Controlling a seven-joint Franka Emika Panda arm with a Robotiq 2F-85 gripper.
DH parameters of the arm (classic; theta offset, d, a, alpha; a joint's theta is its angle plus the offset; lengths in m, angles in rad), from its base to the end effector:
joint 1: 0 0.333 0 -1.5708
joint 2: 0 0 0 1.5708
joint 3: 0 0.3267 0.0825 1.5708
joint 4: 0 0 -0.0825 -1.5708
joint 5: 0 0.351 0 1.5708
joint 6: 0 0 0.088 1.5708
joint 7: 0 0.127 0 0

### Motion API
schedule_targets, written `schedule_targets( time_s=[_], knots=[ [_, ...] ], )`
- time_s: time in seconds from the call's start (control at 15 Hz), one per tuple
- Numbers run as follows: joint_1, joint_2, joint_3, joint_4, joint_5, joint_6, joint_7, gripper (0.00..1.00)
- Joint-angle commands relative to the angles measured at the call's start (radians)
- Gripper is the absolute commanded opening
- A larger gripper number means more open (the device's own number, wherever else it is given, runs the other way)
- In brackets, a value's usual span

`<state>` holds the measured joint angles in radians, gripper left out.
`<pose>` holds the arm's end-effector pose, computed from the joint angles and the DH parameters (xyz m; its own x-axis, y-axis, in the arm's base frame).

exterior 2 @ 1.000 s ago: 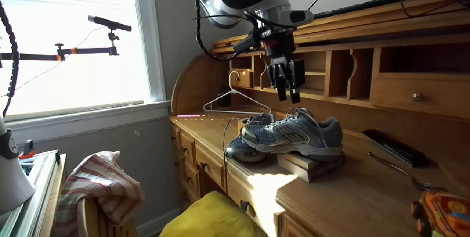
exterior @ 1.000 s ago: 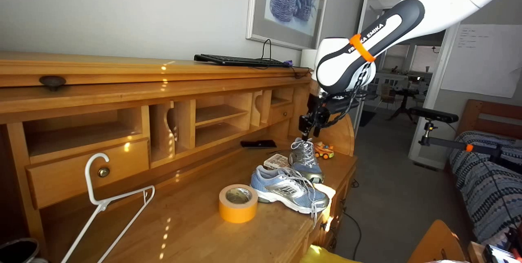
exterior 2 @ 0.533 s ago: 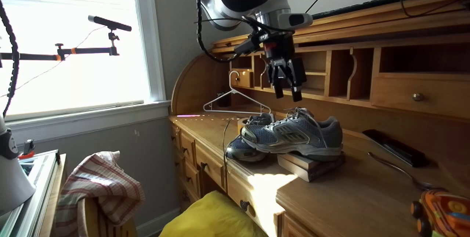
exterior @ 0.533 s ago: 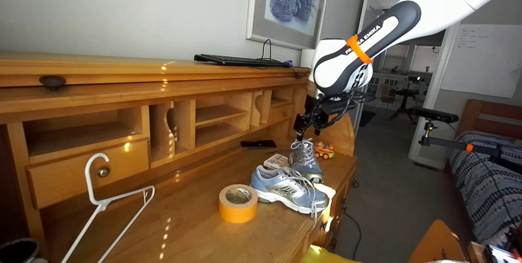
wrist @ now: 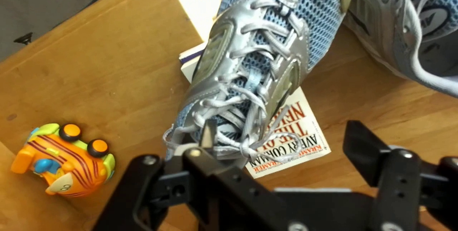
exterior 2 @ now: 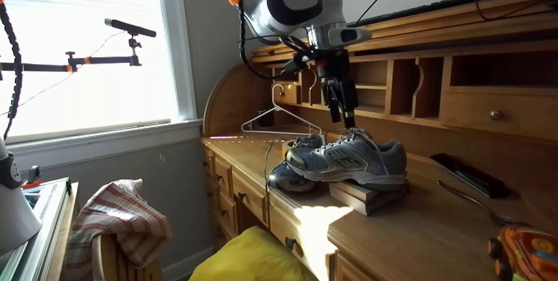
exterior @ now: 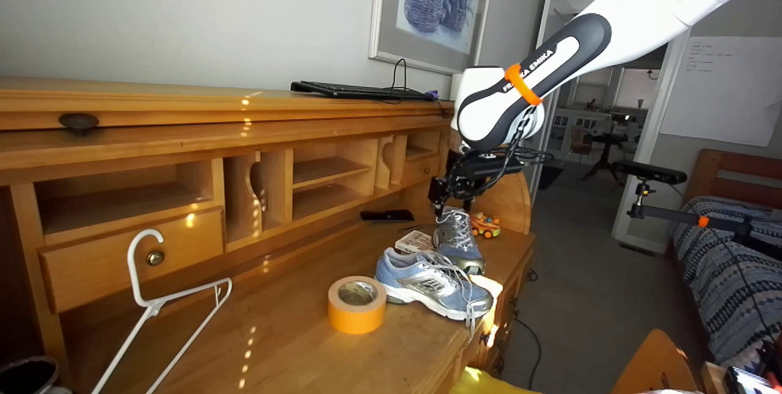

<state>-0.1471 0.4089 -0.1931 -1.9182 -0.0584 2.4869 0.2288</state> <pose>0.5915 -0.2012 0.3121 0.8645 -0.4680 0.1836 -0.4875 -0.8695 0.0792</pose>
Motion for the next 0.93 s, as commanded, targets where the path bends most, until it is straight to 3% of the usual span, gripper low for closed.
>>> schedule_targets(
  time_s=[0.0, 0.4, 0.53, 0.6, 0.67, 0.73, 0.87],
  knots=[
    [0.021, 0.032, -0.010, 0.039, 0.008, -0.033, 0.056, 0.58],
    [0.031, 0.038, -0.009, 0.050, 0.009, -0.040, 0.084, 0.11],
    [0.031, 0.039, -0.007, 0.052, 0.010, -0.047, 0.082, 0.00],
    [0.031, 0.040, -0.006, 0.055, 0.010, -0.058, 0.078, 0.22],
    [0.031, 0.041, -0.007, 0.058, 0.009, -0.065, 0.080, 0.34],
    [0.032, 0.040, -0.006, 0.061, 0.012, -0.077, 0.084, 0.34],
    [0.040, 0.035, -0.012, 0.063, 0.005, -0.099, 0.108, 0.48]
  ],
)
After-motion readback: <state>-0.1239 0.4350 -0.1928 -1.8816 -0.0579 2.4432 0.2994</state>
